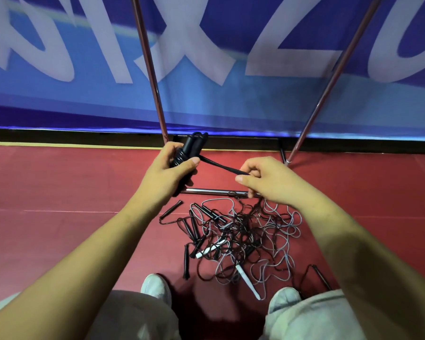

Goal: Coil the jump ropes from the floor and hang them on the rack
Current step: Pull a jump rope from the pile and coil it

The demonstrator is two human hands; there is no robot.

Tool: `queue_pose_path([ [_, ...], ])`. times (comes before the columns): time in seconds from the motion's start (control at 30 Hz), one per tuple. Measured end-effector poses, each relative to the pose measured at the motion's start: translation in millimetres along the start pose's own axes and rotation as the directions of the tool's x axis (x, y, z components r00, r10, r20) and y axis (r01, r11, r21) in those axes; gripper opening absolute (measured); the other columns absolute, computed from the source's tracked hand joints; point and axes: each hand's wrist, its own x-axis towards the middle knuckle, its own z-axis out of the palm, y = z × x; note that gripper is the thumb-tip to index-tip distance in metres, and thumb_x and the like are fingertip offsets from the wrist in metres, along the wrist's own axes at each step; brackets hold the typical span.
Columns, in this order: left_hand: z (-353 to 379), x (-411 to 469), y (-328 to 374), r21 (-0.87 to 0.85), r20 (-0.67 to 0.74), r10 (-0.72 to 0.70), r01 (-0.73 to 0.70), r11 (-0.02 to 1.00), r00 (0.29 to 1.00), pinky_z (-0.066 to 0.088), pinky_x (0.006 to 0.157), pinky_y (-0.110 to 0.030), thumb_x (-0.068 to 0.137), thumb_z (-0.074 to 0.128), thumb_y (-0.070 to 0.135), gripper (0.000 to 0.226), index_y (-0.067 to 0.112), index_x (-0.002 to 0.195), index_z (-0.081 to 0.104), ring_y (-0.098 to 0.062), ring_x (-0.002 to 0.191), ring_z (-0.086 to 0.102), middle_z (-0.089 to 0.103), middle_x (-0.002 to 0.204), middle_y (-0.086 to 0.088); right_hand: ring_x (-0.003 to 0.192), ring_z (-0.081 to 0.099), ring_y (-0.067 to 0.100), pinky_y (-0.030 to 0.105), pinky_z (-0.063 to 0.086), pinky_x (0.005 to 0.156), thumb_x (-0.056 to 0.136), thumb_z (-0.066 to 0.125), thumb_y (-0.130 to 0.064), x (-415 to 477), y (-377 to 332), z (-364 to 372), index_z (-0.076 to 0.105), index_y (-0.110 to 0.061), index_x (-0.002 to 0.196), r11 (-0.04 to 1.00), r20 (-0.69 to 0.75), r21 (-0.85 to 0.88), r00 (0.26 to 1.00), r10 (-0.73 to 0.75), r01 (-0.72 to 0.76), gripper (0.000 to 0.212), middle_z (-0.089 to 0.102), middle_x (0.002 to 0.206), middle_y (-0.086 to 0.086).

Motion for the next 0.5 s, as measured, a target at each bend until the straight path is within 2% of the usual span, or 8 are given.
queue_pose_path([
  [0.1,-4.2,3.5,-5.3,0.128,-0.027,0.021,-0.017,0.992,0.999,0.038,0.041,-0.02,0.091,0.069,0.02,0.023,0.015,0.107,0.052,-0.005,0.049,0.057,0.065,0.083,-0.005,0.057,0.066,0.014,0.032,0.047,0.064,0.095,0.06,-0.025,-0.6,-1.5,0.0,0.066,-0.022,0.083,1.0,0.002,-0.009,1.0,-0.017,0.017,0.015,0.064,0.054,-0.001],
  [0.2,-5.7,8.7,-14.3,0.281,-0.091,0.01,0.016,0.96,0.996,0.037,0.038,-0.022,0.088,0.071,0.019,0.029,0.012,0.103,0.047,-0.005,0.048,0.059,0.067,0.091,-0.007,0.046,0.049,0.001,0.02,0.04,0.057,0.093,0.064,-0.029,-5.6,-11.0,5.1,0.071,-0.021,0.086,0.996,0.048,-0.047,0.996,-0.07,0.073,0.013,0.055,0.05,-0.013],
  [0.27,-8.9,11.8,-21.1,0.472,-0.094,0.05,0.0,0.882,0.994,0.041,0.05,-0.025,0.085,0.073,0.022,0.031,0.018,0.1,0.046,-0.016,0.065,0.064,0.068,0.096,-0.004,0.051,0.048,-0.004,0.012,0.037,0.056,0.089,0.07,-0.032,-8.5,-16.6,7.4,0.073,-0.025,0.087,0.991,0.079,-0.08,0.992,-0.102,0.108,0.008,0.057,0.054,-0.022],
  [0.37,-9.0,11.0,-24.7,0.676,-0.046,0.051,-0.007,0.737,0.998,0.041,0.062,-0.029,0.083,0.071,0.024,0.032,0.023,0.103,0.046,-0.024,0.075,0.061,0.065,0.097,-0.003,0.048,0.046,-0.002,0.012,0.033,0.049,0.086,0.072,-0.032,-11.9,-22.2,10.9,0.074,-0.027,0.088,0.981,0.109,-0.135,0.986,-0.124,0.139,0.006,0.057,0.054,-0.025],
  [0.5,4.7,2.6,-34.4,0.833,0.114,-0.106,-0.037,0.552,0.988,0.045,0.066,-0.03,0.08,0.068,0.034,0.033,0.016,0.104,0.055,-0.032,0.085,0.063,0.064,0.089,-0.005,0.043,0.041,0.006,0.02,0.033,0.043,0.088,0.07,-0.027,-13.8,-28.1,14.9,0.075,-0.022,0.085,0.977,0.108,-0.141,0.983,-0.146,0.161,0.008,0.057,0.054,-0.007],
])
